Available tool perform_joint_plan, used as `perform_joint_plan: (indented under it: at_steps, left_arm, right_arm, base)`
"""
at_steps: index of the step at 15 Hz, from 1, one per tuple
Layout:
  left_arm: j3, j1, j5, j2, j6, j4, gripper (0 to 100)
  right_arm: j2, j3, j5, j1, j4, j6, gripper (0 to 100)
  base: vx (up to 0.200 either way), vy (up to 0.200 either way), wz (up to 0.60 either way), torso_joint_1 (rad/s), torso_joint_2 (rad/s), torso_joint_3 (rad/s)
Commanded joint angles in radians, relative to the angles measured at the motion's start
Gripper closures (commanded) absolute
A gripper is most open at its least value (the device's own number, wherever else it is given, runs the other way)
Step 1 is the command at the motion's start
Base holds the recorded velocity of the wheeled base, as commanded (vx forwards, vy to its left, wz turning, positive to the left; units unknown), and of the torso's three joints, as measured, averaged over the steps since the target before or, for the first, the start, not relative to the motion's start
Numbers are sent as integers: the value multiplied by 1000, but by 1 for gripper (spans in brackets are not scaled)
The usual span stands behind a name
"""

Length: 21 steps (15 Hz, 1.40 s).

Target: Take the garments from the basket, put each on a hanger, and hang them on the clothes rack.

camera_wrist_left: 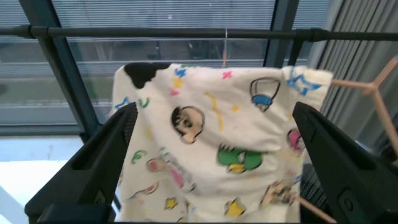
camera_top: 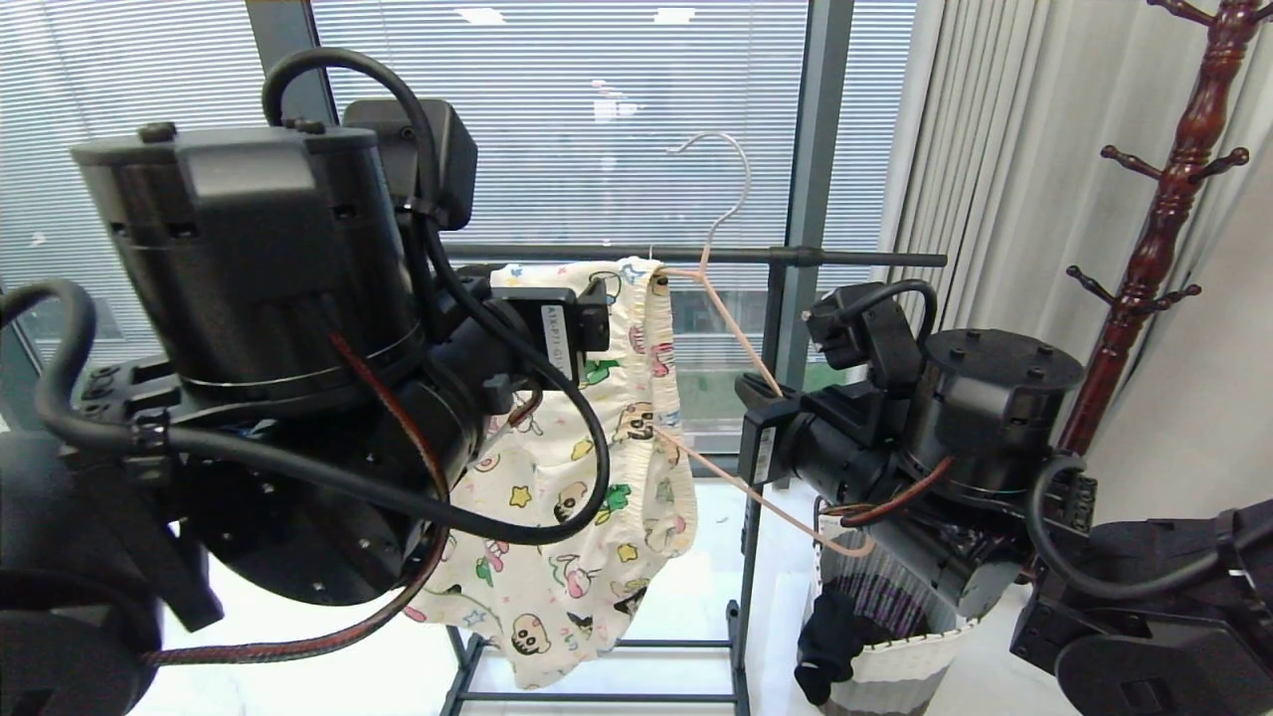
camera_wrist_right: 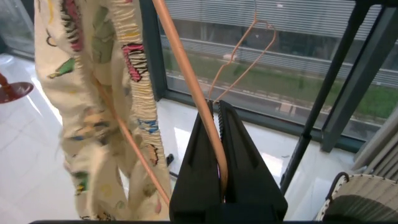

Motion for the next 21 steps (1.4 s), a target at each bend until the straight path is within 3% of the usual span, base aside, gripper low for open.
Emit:
perform_joint_plan:
  at_steps: [1,4,7,11,13,18,21]
  left_arm:
    - [71,1,0,-74,4,0,0]
    - [123,6,0,-90,3,-2,0]
    - [206,110,-3,-78,-3,-27,0]
    - [334,93,-285,-46,4,-194,0]
    - [351,106,-345,-31,12,-194,0]
    - [362,216,-398,8,11,-195,0]
    - [362,225,-402,12,11,-197,0]
  right_arm:
    - [-2,0,0,-8,0,0,100]
    - [-2,0,0,-8,-22,-9,100]
    - [-25,0,6,-6,-22,-27,100]
    - [-35,-1,11,0,-22,-43,100]
    - [-42,-1,13,12,-22,-43,100]
    - [-63,-1,20,40,-22,-52,100]
    - [-65,-1,20,58,-22,-53,100]
  base:
    - [0,0,0,0,0,0]
    - [0,0,0,0,0,0]
    - [0,0,0,0,0,0]
    - [0,0,0,0,0,0]
    - [0,0,0,0,0,0]
    - [0,0,0,0,0,0]
    - [0,0,0,0,0,0]
